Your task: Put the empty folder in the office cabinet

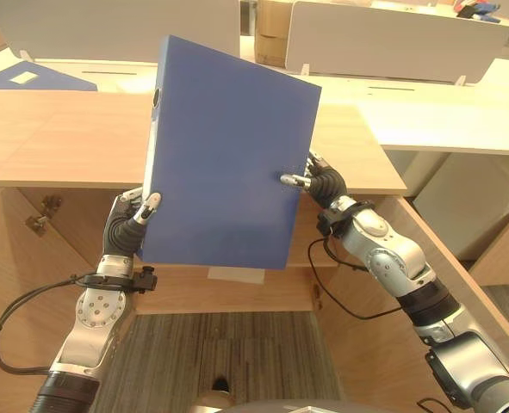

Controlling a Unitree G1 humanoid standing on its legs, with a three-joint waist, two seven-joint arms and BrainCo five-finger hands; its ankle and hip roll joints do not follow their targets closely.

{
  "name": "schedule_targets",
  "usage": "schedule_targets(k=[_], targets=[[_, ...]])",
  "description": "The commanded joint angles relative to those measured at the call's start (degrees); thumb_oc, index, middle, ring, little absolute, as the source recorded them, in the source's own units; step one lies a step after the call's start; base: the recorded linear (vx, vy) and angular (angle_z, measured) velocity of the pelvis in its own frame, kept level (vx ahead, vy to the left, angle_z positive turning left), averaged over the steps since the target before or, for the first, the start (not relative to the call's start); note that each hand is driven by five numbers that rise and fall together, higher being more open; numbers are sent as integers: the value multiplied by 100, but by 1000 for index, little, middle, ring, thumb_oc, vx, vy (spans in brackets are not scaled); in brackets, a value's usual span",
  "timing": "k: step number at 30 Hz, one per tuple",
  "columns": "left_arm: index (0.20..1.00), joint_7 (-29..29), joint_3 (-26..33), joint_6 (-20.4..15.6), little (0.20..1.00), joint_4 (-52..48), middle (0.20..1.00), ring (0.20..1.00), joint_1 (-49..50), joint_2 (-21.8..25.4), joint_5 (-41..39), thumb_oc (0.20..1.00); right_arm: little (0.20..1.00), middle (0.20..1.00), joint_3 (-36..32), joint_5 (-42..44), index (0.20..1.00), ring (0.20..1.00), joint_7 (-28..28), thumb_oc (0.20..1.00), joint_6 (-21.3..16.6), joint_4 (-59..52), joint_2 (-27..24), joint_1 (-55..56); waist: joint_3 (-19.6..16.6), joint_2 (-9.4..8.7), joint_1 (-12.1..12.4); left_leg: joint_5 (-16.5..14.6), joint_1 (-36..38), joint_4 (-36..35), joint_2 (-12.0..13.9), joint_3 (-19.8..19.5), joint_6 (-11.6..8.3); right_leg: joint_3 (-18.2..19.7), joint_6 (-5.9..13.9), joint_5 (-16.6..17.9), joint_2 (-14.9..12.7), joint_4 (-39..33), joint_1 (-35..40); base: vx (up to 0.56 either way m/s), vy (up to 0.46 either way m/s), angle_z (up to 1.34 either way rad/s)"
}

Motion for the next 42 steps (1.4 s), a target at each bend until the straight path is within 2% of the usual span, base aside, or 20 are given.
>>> schedule_targets(k=[1, 7, 10, 11, 12, 13, 14, 16, 23, 29, 30, 37, 42], targets=[[200, -170, -386, -303, 200, 72, 200, 200, -519, 214, -129, 200, 200, 200, 74, 135, 200, 200, 154, 200, -377, -133, 141, -605, -191, 123, 85, -704, 215, -53, -6, -149, 73, -138, -36, -424, -4, 29, 223, 0, 0, 0], [200, -327, -537, -242, 200, 71, 200, 200, -561, 40, -643, 200, 200, 200, 102, -11, 200, 200, 104, 200, -514, 35, 298, -569, -183, 133, 87, -710, 223, -53, -8, -165, 78, -142, -47, -425, -2, 29, 235, 0, 0, 0], [200, -616, -603, -155, 200, 86, 200, 200, -496, -213, -1585, 200, 200, 200, 95, -408, 200, 200, 10, 200, -735, 82, 330, -368, -161, 136, 64, -719, 222, -53, -6, -166, 80, -145, -54, -422, -6, 29, 232, 0, 0, 0], [329, -664, -606, -151, 329, 112, 329, 329, -460, -275, -1717, 329, 200, 200, 85, -466, 200, 200, 38, 200, -841, 102, 333, -289, -152, 135, 55, -720, 224, -53, -6, -161, 86, -138, -54, -417, -8, 29, 231, 0, 0, 0], [329, -664, -606, -151, 329, 112, 329, 329, -460, -275, -1717, 329, 200, 200, 85, -466, 200, 200, 38, 200, -841, 102, 333, -289, -152, 135, 55, -720, 224, -53, -6, -161, 86, -138, -54, -417, -8, 29, 231, 0, 0, 0], [636, -743, -621, -143, 636, 144, 636, 636, -416, -344, -1813, 636, 200, 200, 70, -484, 200, 200, 66, 200, -924, 86, 344, -166, -146, 136, 40, -721, 222, -53, -2, -151, 86, -137, -52, -413, -10, 29, 226, 0, 0, 0], [787, -819, -646, -140, 787, 174, 787, 787, -377, -404, -1918, 787, 200, 200, 37, -677, 200, 200, 131, 200, -1028, 95, 355, -43, -128, 134, 21, -721, 218, -53, -3, -147, 89, -131, -51, -408, -8, 29, 218, -36, -16, -1], [1000, -949, -686, -152, 1000, 244, 1000, 1000, -300, -501, -2068, 1000, 200, 200, 4, -869, 200, 200, 231, 200, -1174, 77, 309, 195, -98, 139, -10, -726, 217, -53, -2, -134, 96, -124, -50, -402, -10, 29, 211, -35, -15, -1], [1000, -1081, -739, -192, 1000, 381, 1000, 1000, 44, -692, -2330, 1000, 200, 200, -1, -1418, 200, 200, 654, 200, -1729, -184, 164, 1128, 9, 154, -122, -730, 197, -53, 5, -69, 110, -93, -29, -381, -17, 29, 164, -39, -16, -1], [1000, -1027, -758, -288, 1000, 379, 1000, 1000, 291, -727, -2325, 1000, 200, 200, -3, -1633, 200, 200, 836, 200, -1866, -365, 23, 1602, 84, 149, -155, -734, 184, -53, 6, -46, 119, -100, -9, -377, -25, 29, 146, -37, -19, -2], [1000, -925, -760, -574, 1000, 375, 1000, 1000, 419, -740, -2152, 1000, 200, 200, -3, -1830, 200, 200, 970, 200, -1989, -386, -36, 1880, 123, 141, -161, -728, 166, -53, 5, -41, 123, -113, 0, -368, -28, 29, 129, -55, -27, 2], [1000, -1090, -639, -719, 1000, 469, 1000, 1000, 881, -702, -2341, 1000, 200, 200, 8, -2702, 200, 200, 1242, 200, -2451, -244, -321, 2510, 301, 99, -137, -694, 81, -53, 18, -75, 115, -164, 28, -351, -18, 29, 70, -75, -37, 2], [1000, -1070, -579, -870, 1000, 585, 1000, 1000, 1222, -623, -2358, 1000, 200, 200, 10, -3017, 200, 200, 1313, 200, -2577, 6, -555, 2790, 428, 79, -115, -665, 6, -53, 26, -113, 107, -214, 40, -350, -4, 29, 28, -80, -29, 4]])
